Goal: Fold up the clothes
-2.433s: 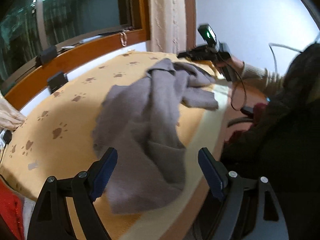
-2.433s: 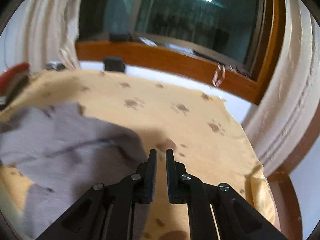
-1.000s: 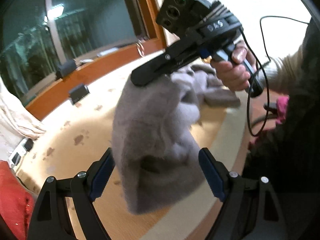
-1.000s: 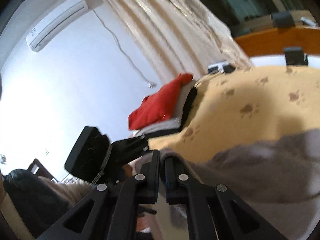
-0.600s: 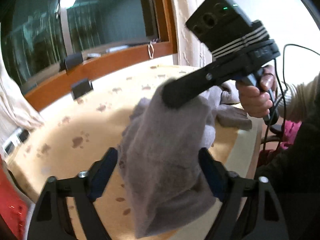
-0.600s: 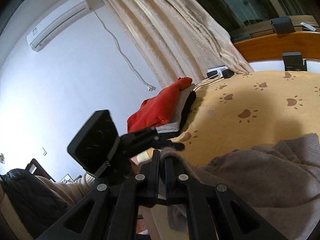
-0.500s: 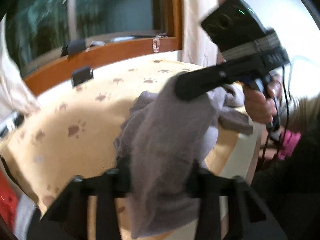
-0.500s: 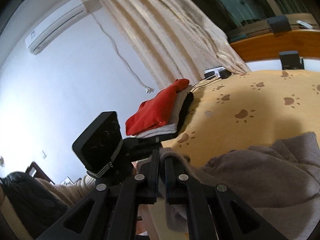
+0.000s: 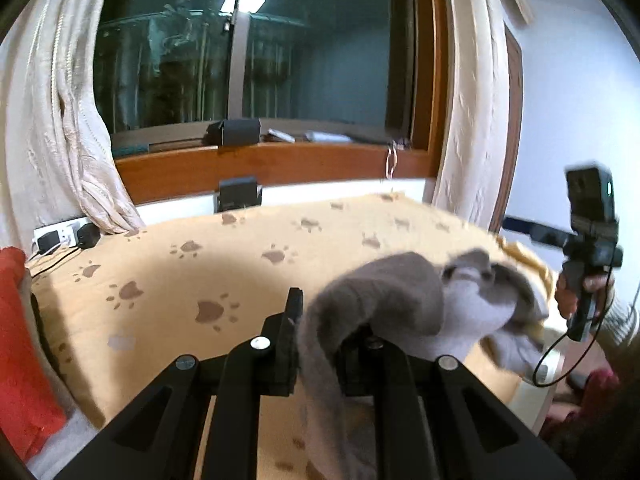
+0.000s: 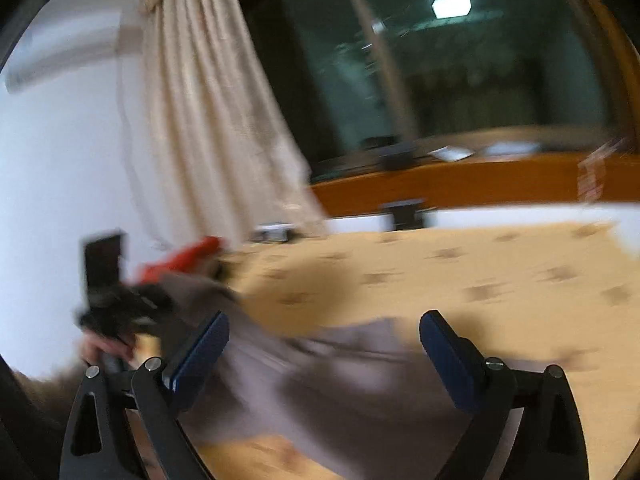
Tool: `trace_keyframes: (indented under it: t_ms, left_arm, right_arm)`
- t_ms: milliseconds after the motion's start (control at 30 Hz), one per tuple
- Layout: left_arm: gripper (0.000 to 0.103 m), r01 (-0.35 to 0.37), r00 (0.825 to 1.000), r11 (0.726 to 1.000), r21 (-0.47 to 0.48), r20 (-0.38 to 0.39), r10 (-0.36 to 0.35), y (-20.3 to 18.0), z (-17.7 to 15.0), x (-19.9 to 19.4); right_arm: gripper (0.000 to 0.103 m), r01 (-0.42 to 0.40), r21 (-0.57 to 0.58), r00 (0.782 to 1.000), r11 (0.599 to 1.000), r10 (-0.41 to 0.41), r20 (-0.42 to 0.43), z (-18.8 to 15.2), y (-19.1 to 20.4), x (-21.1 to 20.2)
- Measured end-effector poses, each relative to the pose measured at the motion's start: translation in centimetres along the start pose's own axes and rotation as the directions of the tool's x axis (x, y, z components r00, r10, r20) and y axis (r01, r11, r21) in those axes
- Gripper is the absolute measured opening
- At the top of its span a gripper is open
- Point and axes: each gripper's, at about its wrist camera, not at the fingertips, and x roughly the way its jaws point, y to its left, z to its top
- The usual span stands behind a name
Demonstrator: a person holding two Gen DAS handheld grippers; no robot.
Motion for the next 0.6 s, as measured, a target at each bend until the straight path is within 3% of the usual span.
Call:
trace_keyframes:
  t_ms: [100,233,467,600]
  left_arm:
    - [0.016,0.003,0.999,0.999,-0.044,0.048,-0.001,0.8,0.9,0.2]
    - [0.016,-0.001,0.997,0.998,-0.063,0.075,0.005,0.9,1.7,0.3]
    - [0.016,0.008,0.995,0.998,-0.068,0.105,-0.001,0.8,3.1,-0.5]
    - [0.016,-0.002,0.994,0.998,-0.057,0.112,0.008,0.5,3.4,-0.8]
  right_arm:
    - [0.098,0.082,-0.039,0.995,0.996,-0.084,-0.059,-0.6,-2.2,-0.3]
    - [0.098,0.186,-0.098,0.971,0.978,-0.198,-0.132,-1.3,-5.0,-0.6]
    - [0.098,0.344,-0.213,0.889,0.915,-0.39,-0.238,-2.6,-10.0,-1.1]
    - [0.098,0.3,-0.166,0.903,0.939,-0.336,-0.267,-2.2,-10.7,0.2]
